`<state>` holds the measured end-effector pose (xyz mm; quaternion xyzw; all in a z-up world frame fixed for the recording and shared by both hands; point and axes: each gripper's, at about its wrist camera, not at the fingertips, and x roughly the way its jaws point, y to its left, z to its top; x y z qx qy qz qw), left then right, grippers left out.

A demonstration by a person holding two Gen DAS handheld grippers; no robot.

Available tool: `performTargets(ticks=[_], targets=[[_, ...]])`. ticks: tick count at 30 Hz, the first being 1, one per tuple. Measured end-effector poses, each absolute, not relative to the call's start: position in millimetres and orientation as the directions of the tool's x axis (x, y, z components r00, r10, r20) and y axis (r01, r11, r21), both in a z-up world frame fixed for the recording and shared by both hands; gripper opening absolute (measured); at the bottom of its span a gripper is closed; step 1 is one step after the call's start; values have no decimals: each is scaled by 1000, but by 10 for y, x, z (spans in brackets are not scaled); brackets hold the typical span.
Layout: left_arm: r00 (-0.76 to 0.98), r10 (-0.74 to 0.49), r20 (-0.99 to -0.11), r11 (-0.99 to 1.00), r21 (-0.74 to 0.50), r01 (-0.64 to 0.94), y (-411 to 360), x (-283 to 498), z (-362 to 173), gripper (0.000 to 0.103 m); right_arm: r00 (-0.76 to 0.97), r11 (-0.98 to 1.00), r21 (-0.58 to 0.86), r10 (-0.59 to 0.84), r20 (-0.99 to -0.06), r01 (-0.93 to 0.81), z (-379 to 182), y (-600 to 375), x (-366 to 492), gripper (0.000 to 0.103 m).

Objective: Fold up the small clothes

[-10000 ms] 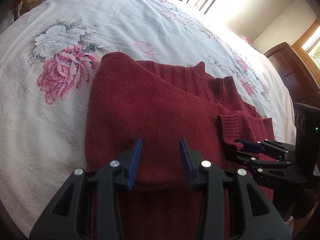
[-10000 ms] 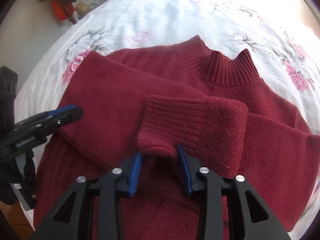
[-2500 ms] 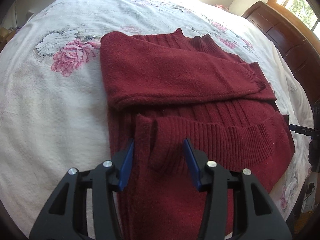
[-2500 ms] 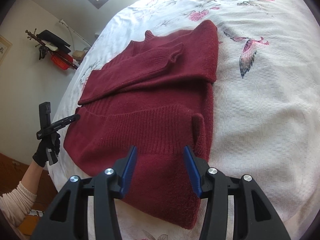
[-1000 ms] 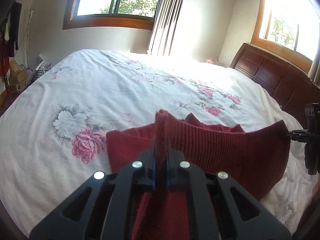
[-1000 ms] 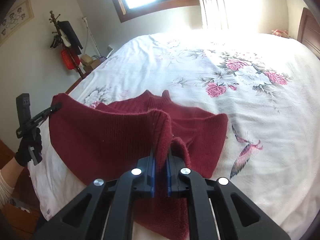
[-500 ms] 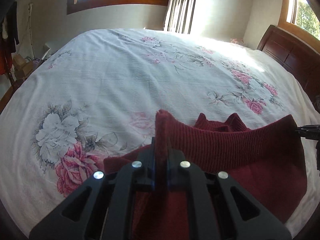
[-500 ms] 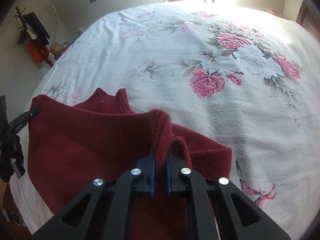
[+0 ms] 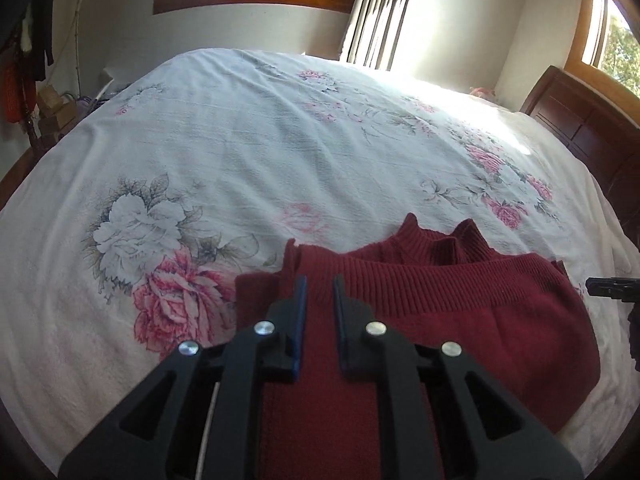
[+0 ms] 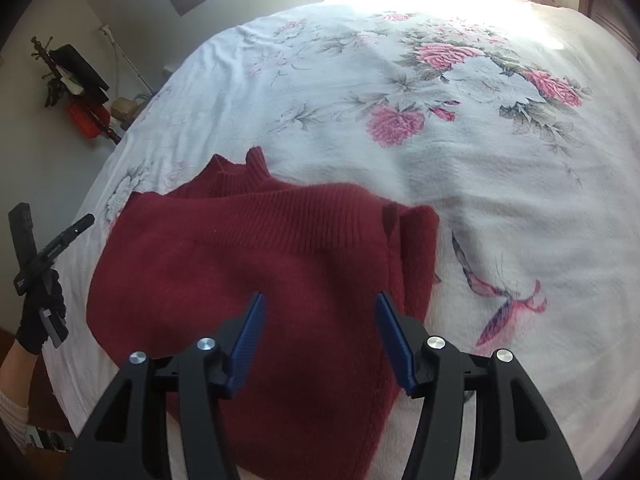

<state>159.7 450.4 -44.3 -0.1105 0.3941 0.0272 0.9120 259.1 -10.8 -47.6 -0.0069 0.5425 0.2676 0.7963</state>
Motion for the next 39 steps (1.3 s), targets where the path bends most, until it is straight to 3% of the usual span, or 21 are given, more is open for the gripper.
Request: performTargets(ticks=[1,3,5,7,9,10,14,19,25,28,29,30,32,39], targets=[[678,-57,-733,978,-179,-112,4400,1511,-439,19,257,856,279,415,-873,-435,-493,-186,2455,60],[646,-116,-755,978,-199,-58,4189,1373,-498,33,227,861,272,394,-890,-429,-595,-319,2217,60],[617,-163,-770,973,-228,-27,4024,1275,-591,37,177,864,298,394,-902,-406,-749,-432,2041,60],[597,-204,-776,963,-268,-20,3925,1198,-707,37,115,850,351,424,-898,-393,-901,-495,1913,51],[579,-218,-786,956,-290,-33,3875,1177,-827,37,93,844,382,444,-891,-377,-989,-537,1844,13],[566,-217,-795,956,-291,-44,3867,1178,-890,37,97,844,393,454,-886,-364,-999,-573,1828,9],[512,-195,-837,951,-289,-112,3969,1213,-1169,36,96,861,388,439,-893,-328,-1070,-672,1808,6],[514,-234,-826,926,-350,-141,4105,1227,-1276,34,76,863,419,455,-887,-282,-1221,-718,1834,6],[515,-205,-832,945,-306,-119,4041,1236,-1254,34,81,871,386,427,-901,-302,-1191,-669,1838,6],[516,-186,-836,951,-286,-119,4015,1242,-1213,34,95,867,389,435,-895,-311,-1094,-638,1839,17],[518,-174,-837,956,-270,-115,3985,1244,-1171,36,113,864,390,443,-889,-320,-1019,-623,1848,32],[527,-168,-833,960,-261,-106,3953,1254,-1122,41,135,859,391,454,-881,-331,-939,-628,1866,53],[550,-175,-817,961,-264,-86,3893,1287,-1013,44,199,860,378,459,-866,-342,-778,-629,1931,68],[568,-214,-795,951,-303,-65,3697,1578,-893,47,159,850,465,509,-846,-246,-912,-639,2391,68]])
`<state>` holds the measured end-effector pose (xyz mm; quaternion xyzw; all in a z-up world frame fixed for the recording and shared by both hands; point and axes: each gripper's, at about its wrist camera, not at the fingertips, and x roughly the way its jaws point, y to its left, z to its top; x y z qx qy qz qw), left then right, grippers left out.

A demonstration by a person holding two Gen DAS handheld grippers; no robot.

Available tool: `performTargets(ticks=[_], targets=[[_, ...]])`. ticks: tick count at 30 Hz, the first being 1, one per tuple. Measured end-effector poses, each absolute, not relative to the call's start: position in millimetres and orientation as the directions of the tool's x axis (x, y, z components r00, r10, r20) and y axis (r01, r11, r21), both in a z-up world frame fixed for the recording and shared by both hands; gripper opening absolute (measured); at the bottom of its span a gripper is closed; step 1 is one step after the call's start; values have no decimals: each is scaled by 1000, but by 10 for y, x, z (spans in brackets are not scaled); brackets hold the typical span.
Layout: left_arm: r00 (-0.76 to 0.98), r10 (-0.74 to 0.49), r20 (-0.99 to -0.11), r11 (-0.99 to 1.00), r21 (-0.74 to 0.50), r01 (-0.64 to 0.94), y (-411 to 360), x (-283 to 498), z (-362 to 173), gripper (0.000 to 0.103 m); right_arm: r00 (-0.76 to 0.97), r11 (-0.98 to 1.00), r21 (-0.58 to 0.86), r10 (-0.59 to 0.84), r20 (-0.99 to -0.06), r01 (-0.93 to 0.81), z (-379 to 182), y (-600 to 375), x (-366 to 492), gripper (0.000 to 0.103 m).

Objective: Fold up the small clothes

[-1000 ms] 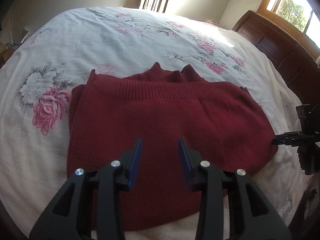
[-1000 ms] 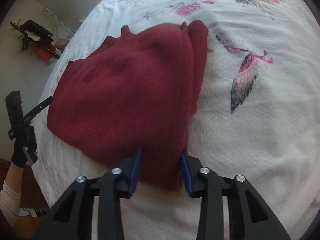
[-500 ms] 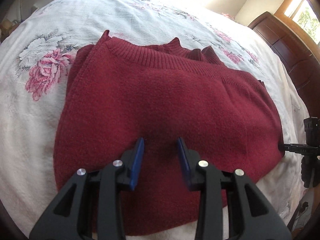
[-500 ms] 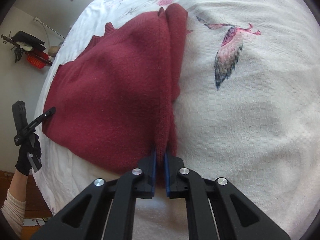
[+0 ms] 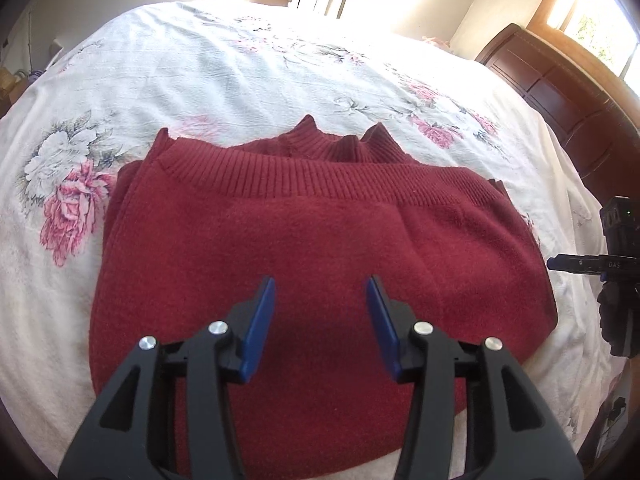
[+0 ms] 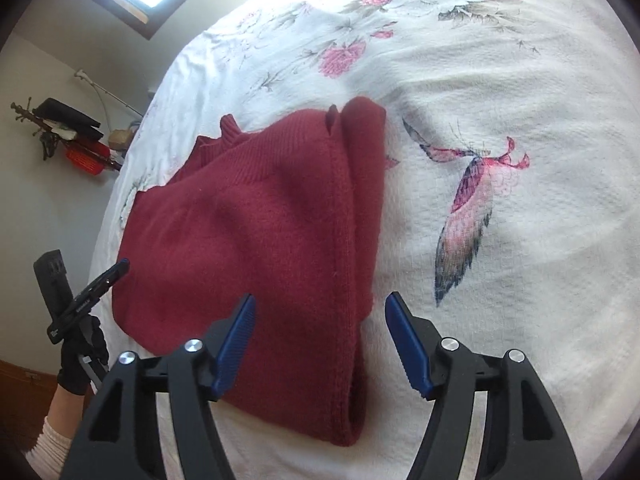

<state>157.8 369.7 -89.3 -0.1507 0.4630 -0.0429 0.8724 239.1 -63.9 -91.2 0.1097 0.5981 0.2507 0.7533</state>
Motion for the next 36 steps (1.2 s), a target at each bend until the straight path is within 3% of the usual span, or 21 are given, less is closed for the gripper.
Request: performTargets(ticks=[5,7,9,11,18,24,30,36], targets=[[536,-221,-815,947,-312,-83,3677,1722,-1060,47,100,844,502,525,-845,-189,-1199,-620,2545,65],[526,-218,-822,948,-307,-87,3686,1753,-1138,47,80,828,532,551,-831,-176,-1290,-591,2558,54],[524,-218,-823,948,-306,-87,3698,1759,-1185,47,68,816,559,572,-817,-148,-1373,-590,2566,35],[526,-220,-822,946,-311,-89,3709,1762,-1208,47,68,808,571,584,-809,-144,-1429,-564,2558,29],[524,-223,-822,946,-312,-87,3724,1775,-1234,47,97,783,613,621,-777,-106,-1397,-607,2509,23],[573,-292,-766,911,-405,-76,3851,1597,-976,47,132,712,658,697,-705,-243,-585,-216,2402,22],[597,-346,-724,872,-483,-81,4056,1428,-842,48,82,702,516,627,-775,-490,-113,940,2221,22],[611,-386,-691,820,-561,-117,4261,1339,-877,48,-9,705,424,510,-860,-568,-478,1763,2036,22]])
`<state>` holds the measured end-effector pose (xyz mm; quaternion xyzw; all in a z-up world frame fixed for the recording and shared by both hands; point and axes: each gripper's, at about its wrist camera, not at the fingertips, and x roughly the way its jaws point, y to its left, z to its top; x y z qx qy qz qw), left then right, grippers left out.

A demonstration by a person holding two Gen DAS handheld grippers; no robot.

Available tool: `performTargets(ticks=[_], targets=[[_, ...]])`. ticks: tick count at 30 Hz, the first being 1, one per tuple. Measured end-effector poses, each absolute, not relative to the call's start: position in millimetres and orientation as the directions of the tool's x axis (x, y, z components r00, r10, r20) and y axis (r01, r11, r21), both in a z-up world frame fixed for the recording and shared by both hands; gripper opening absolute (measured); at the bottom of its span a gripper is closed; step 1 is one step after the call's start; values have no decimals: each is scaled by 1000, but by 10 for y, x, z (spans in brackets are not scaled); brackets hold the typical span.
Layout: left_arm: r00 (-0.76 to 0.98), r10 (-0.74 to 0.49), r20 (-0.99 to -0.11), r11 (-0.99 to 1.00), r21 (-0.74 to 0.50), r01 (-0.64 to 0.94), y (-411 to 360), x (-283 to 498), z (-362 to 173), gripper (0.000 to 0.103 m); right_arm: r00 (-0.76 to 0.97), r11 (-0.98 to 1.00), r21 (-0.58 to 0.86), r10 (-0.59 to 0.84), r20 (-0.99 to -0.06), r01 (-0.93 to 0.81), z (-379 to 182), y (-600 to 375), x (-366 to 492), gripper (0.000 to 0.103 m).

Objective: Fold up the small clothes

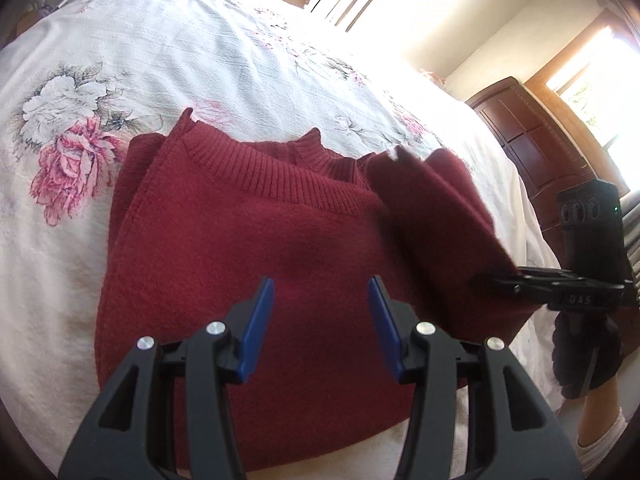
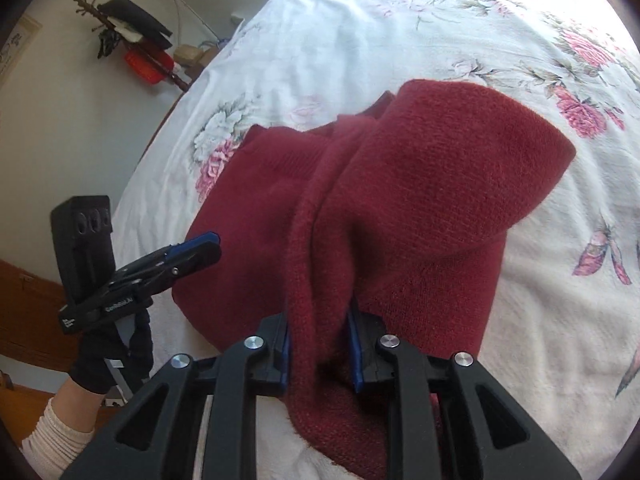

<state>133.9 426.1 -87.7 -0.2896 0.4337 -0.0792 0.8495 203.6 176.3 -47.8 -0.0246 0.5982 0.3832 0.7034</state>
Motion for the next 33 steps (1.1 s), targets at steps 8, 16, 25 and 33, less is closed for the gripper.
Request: performTargets(ticks=[8,16,25,33], targets=[[603,-458,-653,760,-639,-115,4266,1368,-948,48,-51,704,397,457,-888,-588,-893,2011,1888,38],[575,-581,-576,648,-755,-102,3985,1653,-1019,51,13,678,490,592,-806,-548,-132,1365,1839,56],[522,-557,-646,668,-722,-181,3699,1928,-1160,54,78,784,453,530,-844,-424,-451,253,1920,56],[522,-426,-739,758,-606,-241,3643,1784,-1074,55,52,774,473,541,-839,-422,-809,86,1725,55]])
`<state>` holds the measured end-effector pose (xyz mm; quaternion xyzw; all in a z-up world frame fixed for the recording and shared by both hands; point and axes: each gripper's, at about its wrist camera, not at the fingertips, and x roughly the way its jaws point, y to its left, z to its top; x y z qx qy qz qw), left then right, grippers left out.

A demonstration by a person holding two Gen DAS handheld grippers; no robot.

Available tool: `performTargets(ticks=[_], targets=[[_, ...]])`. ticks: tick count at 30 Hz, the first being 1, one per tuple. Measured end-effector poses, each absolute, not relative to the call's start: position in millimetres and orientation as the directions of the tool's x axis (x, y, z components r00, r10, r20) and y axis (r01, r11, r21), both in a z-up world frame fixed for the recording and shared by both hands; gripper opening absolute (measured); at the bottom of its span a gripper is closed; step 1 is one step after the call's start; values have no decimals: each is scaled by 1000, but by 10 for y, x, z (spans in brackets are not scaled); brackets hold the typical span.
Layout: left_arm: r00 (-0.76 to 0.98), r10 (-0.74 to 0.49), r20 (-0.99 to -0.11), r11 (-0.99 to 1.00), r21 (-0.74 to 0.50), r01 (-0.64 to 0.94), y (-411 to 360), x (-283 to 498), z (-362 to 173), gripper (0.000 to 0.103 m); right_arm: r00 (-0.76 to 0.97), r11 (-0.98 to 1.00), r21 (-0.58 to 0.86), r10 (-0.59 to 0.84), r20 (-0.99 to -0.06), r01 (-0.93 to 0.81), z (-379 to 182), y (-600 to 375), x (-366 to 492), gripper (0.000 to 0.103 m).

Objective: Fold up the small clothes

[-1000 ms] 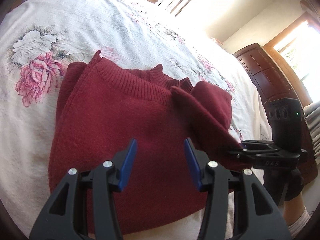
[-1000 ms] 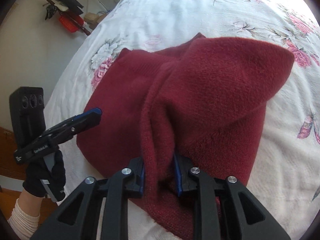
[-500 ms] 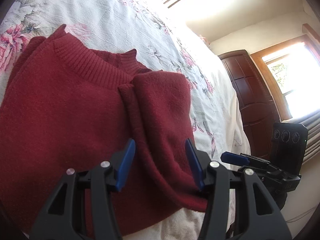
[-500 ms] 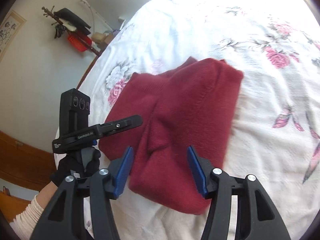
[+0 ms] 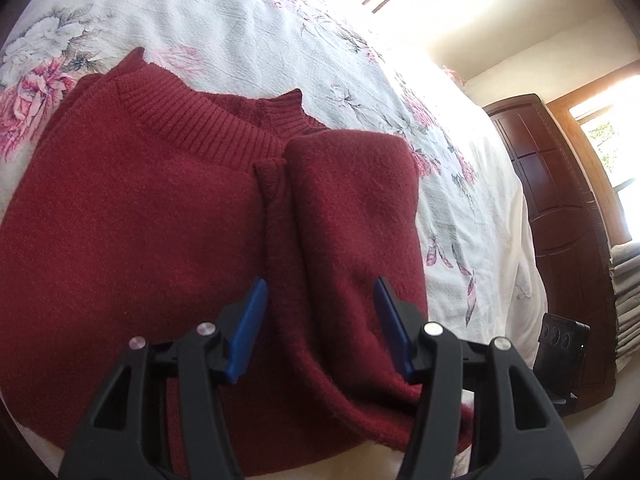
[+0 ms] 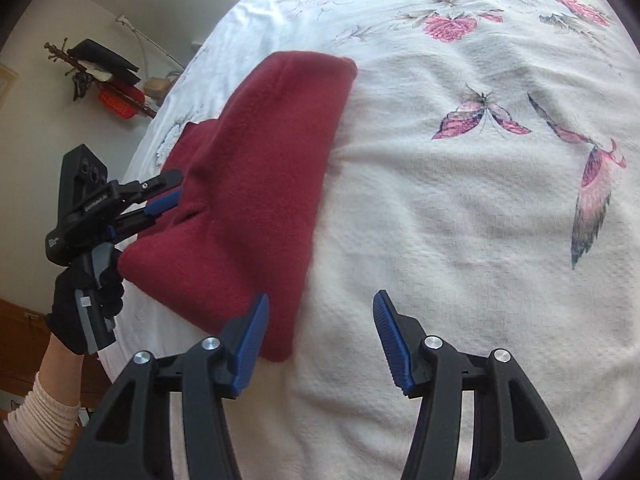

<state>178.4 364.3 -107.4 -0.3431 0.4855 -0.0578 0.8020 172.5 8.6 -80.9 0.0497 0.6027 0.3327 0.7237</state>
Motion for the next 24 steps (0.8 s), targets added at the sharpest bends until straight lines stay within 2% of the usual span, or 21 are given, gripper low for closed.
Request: performTargets(ticks=[8,10,11,12,14,19,24], targets=[[498,-493,-714,730,-650,-209,3475,2113,-1262,55,40,760,497,562,-826,-418,-871,151,1695,55],[501,-490,-713,726,-653,-218,3447,2170,-1272,48,36,761,502,564,-825,-411,-891,158,1692,55],[504,-491,-711,721,-656,-223,3447,2183,-1268,40,36,761,503,565,-824,-411,-893,162,1691,55],[512,-492,-704,714,-662,-225,3450,2183,-1259,27,38,761,502,565,-824,-411,-895,165,1690,55],[536,-507,-675,693,-689,-214,3490,2158,-1220,15,41,761,505,567,-823,-408,-892,167,1692,55],[624,-512,-591,690,-715,-111,3604,1932,-845,14,45,750,521,586,-809,-407,-851,219,1695,55],[656,-466,-594,766,-642,-37,3919,1761,-425,14,40,734,519,592,-805,-438,-799,389,1669,55]])
